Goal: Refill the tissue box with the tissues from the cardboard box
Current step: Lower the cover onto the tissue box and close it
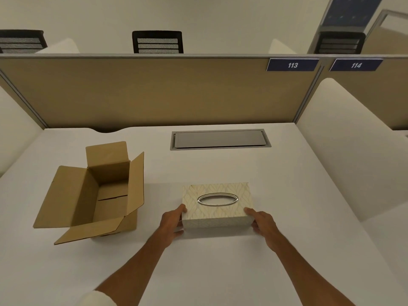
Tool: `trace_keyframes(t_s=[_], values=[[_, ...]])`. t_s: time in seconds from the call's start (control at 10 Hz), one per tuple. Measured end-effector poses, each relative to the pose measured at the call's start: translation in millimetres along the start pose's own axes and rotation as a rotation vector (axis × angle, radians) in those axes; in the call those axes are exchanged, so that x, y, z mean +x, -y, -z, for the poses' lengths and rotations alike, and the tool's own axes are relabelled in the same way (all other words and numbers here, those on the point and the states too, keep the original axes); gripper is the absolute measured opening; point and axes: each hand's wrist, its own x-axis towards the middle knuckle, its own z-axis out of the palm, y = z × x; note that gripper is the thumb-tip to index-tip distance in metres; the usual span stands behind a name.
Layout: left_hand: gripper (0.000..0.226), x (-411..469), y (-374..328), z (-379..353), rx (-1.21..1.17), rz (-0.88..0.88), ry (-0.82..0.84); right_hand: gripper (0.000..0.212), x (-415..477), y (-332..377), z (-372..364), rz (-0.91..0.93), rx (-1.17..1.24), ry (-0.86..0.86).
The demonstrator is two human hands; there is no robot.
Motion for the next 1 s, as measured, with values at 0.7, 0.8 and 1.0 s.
trace_keyframes(t_s=[0.7, 0.8, 1.0], values=[[0.087, -12, -46, -32, 1.305, -0.928, -0.348, 0.085, -22, 70, -63, 0.827, -1.092, -0.218], [0.086, -7, -51, -37, 1.360, -0.951, -0.365, 0.099, -21, 76, -72, 0.860, -1.159, -0.219], [0.080, 3, -60, -38, 1.387, -0.997, -0.336, 0.103, -21, 83, -86, 0.831, -1.166, -0.218]])
